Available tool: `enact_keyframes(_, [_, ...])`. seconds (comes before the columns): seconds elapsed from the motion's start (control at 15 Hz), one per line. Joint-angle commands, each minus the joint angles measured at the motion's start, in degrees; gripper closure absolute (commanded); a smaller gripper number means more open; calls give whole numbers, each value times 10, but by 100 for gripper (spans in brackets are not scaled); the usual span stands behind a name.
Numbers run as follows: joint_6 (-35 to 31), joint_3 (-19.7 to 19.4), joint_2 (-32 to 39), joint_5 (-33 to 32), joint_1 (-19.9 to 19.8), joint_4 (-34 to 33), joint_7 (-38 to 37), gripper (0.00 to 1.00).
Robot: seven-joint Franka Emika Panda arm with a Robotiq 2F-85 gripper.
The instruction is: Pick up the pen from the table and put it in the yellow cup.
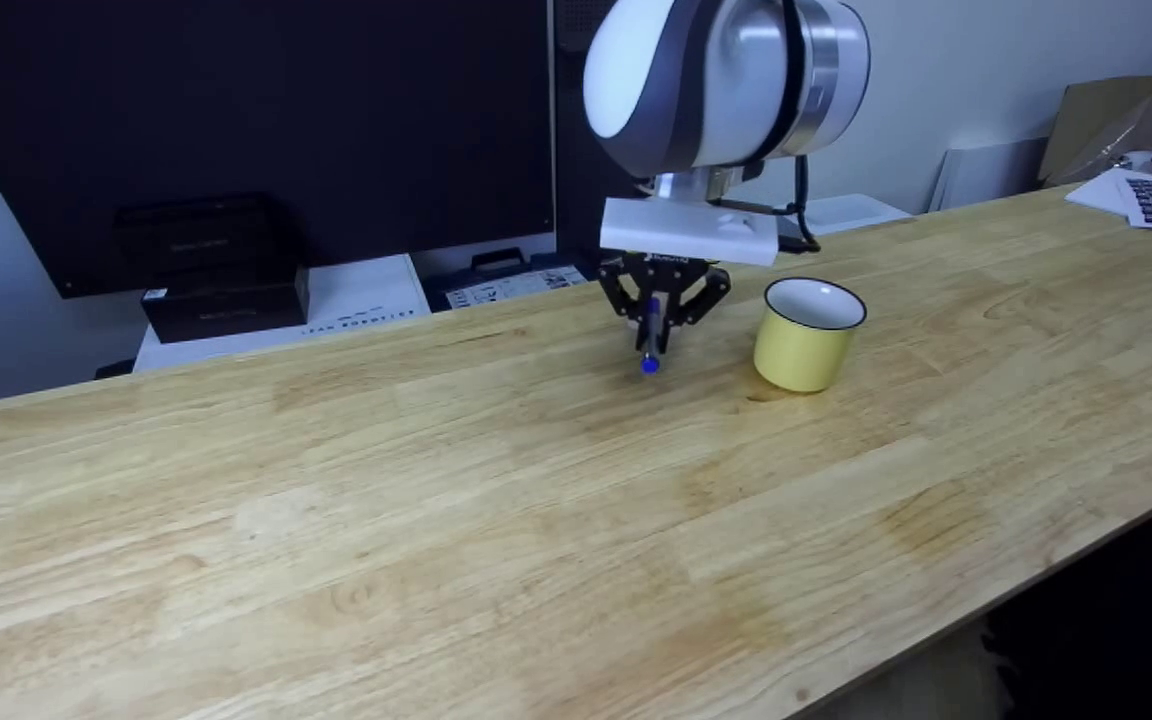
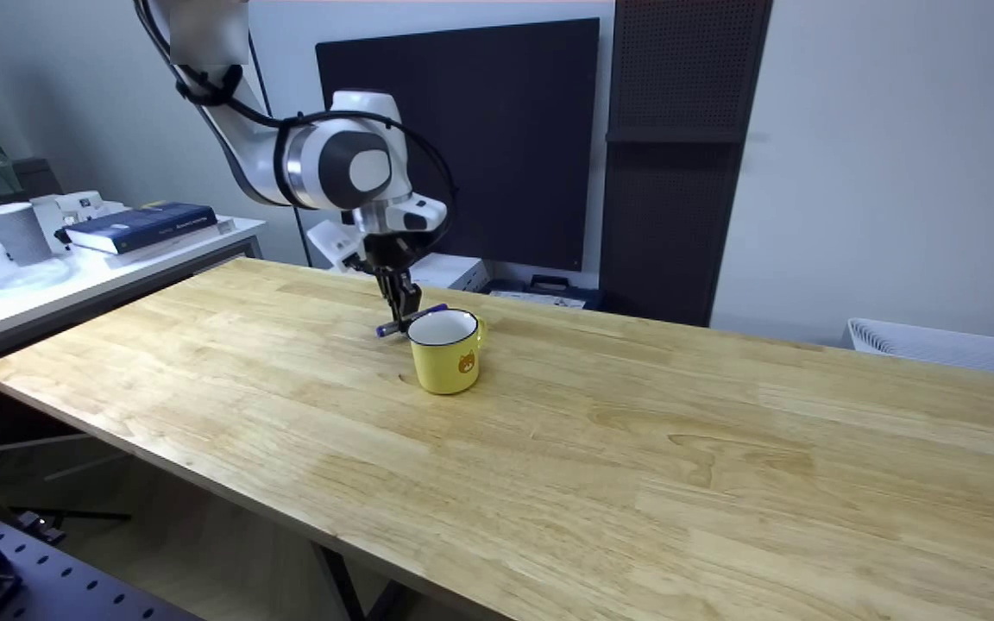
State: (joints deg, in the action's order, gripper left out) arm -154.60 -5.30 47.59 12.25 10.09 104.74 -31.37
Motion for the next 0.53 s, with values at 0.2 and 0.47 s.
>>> enact_keyframes(0.2, [60,25,-118,11,19,50,1,95])
enact_keyframes(0.47, [96,76,-229,71,-13,123,21,95])
